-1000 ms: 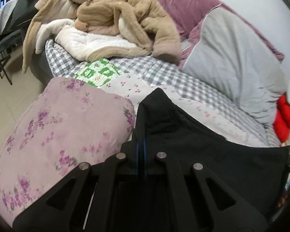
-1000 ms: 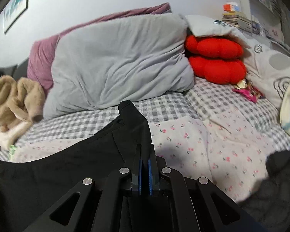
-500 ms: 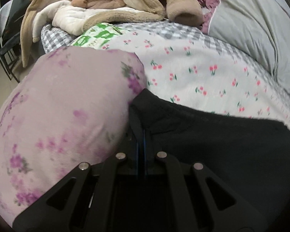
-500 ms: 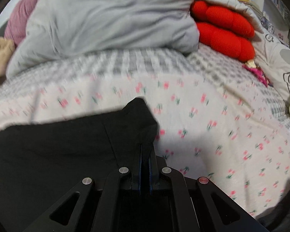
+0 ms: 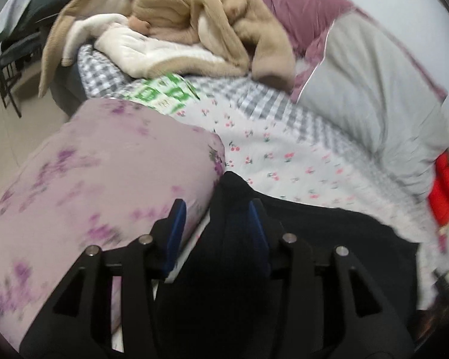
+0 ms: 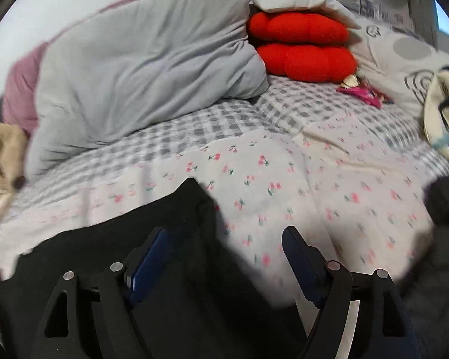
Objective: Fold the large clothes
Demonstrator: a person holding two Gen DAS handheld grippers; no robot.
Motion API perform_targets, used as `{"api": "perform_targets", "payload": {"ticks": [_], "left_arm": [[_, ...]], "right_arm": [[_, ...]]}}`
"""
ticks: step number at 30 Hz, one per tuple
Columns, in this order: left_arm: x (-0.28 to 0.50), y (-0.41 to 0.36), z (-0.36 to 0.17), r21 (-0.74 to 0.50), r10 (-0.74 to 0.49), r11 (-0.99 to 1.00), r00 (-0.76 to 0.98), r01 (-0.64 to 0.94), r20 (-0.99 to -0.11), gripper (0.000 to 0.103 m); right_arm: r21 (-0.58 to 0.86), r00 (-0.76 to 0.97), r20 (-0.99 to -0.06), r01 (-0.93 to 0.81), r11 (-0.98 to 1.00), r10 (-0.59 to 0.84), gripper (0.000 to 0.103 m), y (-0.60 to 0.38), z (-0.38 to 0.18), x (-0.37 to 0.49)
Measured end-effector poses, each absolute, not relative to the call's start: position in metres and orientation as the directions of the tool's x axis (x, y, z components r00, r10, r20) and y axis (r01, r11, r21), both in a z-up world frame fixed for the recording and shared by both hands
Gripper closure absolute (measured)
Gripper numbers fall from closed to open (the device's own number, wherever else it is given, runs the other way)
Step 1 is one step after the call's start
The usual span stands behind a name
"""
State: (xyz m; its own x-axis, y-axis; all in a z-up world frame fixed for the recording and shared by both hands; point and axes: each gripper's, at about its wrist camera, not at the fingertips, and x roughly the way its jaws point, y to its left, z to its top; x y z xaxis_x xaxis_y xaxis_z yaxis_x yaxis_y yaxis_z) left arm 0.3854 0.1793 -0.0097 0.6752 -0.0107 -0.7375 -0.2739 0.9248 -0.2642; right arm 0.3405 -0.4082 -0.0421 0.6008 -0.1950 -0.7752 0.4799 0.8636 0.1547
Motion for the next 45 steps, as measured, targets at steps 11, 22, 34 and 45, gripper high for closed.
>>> {"api": "perform_targets", "payload": {"ticks": [11, 22, 34, 45], "left_arm": [[0.253, 0.169, -0.007, -0.401, -0.157, 0.872, 0.614, -0.282, -0.773, 0.048], [0.235, 0.157, -0.084, -0.357, -0.191, 0.89, 0.481, -0.283, -0.856, 0.048], [0.248, 0.153, -0.113, -0.252, -0.092, 0.909, 0.43, -0.332, -0.898, 0.064], [0.227, 0.171, -0.089, -0.326, -0.131, 0.886, 0.496, -0.33, -0.858, 0.066]], "right_arm": [[0.302, 0.587, -0.809, 0.434, 0.849, -0.013, 0.054, -0.378, -0.03, 0.195], [0.233, 0.508, -0.861, 0.416, 0.879, -0.013, 0.065, -0.377, -0.076, 0.173], [0.128, 0.449, -0.892, 0.375, 0.918, -0.059, 0.067, -0.378, -0.107, 0.196], [0.083, 0.503, -0.85, 0.423, 0.902, -0.158, 0.069, -0.38, -0.08, 0.185]]}}
